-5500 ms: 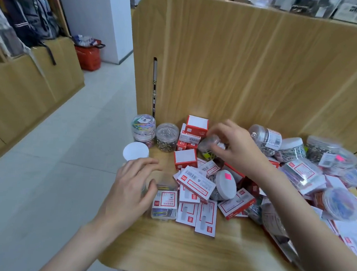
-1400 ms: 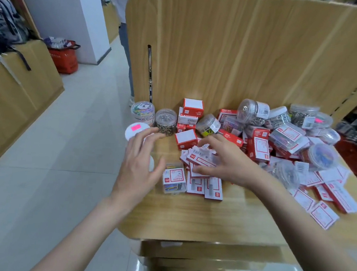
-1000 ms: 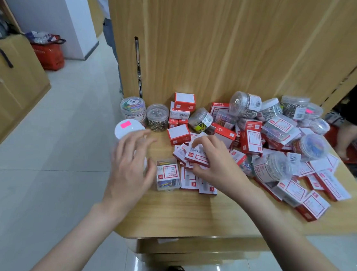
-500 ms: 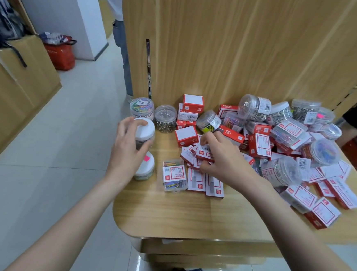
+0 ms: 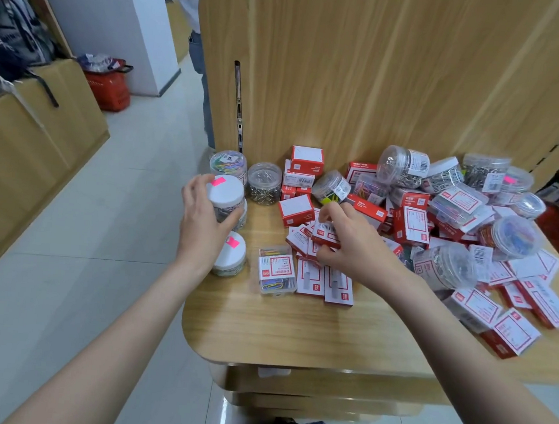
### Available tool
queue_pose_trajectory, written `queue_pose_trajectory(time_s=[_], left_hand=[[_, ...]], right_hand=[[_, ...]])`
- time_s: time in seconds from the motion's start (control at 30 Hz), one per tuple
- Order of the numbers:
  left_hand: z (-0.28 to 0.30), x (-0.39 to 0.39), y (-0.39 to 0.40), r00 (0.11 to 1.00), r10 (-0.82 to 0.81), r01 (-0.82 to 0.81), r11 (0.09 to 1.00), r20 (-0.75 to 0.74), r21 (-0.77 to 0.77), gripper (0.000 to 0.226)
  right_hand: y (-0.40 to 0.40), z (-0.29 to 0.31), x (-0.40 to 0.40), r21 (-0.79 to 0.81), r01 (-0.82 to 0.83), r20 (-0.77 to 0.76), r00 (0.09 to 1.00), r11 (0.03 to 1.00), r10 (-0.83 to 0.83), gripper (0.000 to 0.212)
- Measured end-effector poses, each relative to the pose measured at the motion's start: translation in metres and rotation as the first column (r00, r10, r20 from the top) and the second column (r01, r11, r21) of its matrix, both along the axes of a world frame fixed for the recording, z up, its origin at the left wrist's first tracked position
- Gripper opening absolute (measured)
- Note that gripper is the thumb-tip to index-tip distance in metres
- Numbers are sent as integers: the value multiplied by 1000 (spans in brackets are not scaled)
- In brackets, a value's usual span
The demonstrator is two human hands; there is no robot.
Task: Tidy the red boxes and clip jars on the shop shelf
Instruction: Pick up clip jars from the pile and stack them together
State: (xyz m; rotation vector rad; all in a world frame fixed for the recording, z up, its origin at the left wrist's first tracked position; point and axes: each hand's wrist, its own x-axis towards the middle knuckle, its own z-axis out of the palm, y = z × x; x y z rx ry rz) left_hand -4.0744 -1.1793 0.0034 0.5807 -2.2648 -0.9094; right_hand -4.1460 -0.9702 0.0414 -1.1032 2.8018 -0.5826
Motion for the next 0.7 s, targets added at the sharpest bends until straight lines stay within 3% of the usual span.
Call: queue_pose_trajectory(time_s=[0.2,0.3,0.4,0.53,0.7], left_hand=[[1,-6,6,999,23,-24,999,40,21,64],[4,2,13,999,23,-29,981,-29,-190,55],[10,16,32,972,-219,178,919,-81,-351,42],[-2,18,58,858,-495,513,811,136,-282,48],[-11,5,71,792,-507,597,759,340,-261,64]], right_hand=[[7,-2,-4,-116,2,73,997,993,6,41],[19,1,-9,-170,14,85,996,985,1,43],[40,4,-7,-189,3,83,996,982,13,42],[62,-6,6,-177,-68,49,996,982,78,38],[72,-20,20,-196,-101,11,994,975,105,33]])
